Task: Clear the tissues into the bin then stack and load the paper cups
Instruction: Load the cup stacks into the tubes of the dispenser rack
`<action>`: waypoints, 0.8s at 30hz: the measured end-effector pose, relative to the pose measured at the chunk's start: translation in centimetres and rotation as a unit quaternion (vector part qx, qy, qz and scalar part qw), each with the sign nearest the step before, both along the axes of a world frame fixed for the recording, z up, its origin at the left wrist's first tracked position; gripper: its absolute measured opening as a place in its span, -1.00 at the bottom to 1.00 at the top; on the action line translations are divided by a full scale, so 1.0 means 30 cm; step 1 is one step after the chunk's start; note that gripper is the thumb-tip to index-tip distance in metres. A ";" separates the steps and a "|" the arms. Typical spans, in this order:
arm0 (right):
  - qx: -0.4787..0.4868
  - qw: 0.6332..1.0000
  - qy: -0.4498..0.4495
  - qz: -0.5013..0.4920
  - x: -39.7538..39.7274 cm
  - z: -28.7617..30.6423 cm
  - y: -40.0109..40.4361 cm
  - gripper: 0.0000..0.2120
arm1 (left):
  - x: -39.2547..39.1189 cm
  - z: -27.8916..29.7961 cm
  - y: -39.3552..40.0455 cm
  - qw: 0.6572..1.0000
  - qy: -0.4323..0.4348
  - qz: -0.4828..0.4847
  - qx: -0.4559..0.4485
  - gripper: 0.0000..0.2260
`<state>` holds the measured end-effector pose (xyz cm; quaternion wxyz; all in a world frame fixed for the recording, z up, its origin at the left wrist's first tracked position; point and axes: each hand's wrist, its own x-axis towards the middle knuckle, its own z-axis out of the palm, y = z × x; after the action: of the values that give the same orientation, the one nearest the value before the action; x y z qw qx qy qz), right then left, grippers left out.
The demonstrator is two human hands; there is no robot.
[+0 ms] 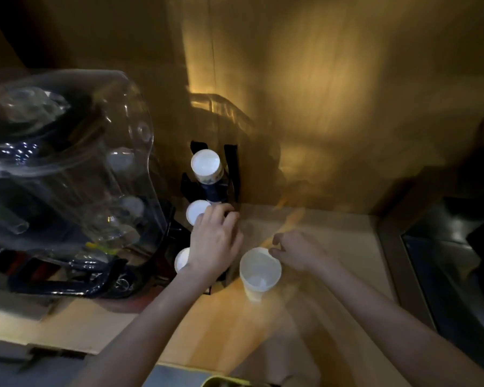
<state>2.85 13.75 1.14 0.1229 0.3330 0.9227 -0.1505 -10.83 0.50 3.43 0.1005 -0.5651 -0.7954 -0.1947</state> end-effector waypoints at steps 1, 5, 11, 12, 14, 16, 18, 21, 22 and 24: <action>-0.009 1.000 -0.005 -0.011 0.014 -0.021 -0.008 -0.62 | 0.022 -0.017 -0.006 1.000 -0.010 -0.020 -0.009 -0.83; -0.056 0.997 0.008 -0.058 0.052 -0.087 -0.046 -0.62 | 0.099 -0.090 -0.018 0.995 -0.021 -0.080 -0.055 -0.75; -0.100 0.987 0.046 -0.118 0.104 -0.158 -0.092 -0.60 | 0.187 -0.194 -0.041 0.947 -0.118 -0.021 -0.297 -0.15; -0.101 0.986 0.054 -0.123 0.113 -0.166 -0.100 -0.61 | 0.200 -0.214 -0.047 0.943 -0.121 -0.010 -0.309 -0.08; -0.109 0.982 0.072 -0.134 0.128 -0.177 -0.114 -0.61 | 0.218 -0.247 -0.060 0.947 -0.125 0.013 -0.296 -0.04; -0.124 0.978 0.093 -0.142 0.138 -0.183 -0.124 -0.63 | 0.225 -0.263 -0.066 0.957 -0.120 0.021 -0.264 -0.09; -0.152 0.969 0.126 -0.152 0.141 -0.184 -0.132 -0.68 | 0.225 -0.266 -0.063 0.964 -0.125 0.023 -0.233 -0.14; -0.196 0.950 0.166 -0.175 0.141 -0.175 -0.137 -0.74 | 0.233 -0.258 -0.058 0.960 -0.178 0.023 -0.214 -0.11; -0.206 0.947 0.175 -0.175 0.142 -0.166 -0.138 -0.76 | 0.235 -0.253 -0.056 0.955 -0.209 0.020 -0.208 -0.08; -0.223 0.937 0.204 -0.176 0.143 -0.143 -0.136 -0.83 | 0.228 -0.229 -0.051 0.940 -0.278 0.020 -0.198 -0.06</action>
<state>7.13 9.69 -3.15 -0.0252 0.4159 0.7973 -0.4366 -3.98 -1.02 -3.43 -0.2345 -0.4812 -0.8251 -0.1807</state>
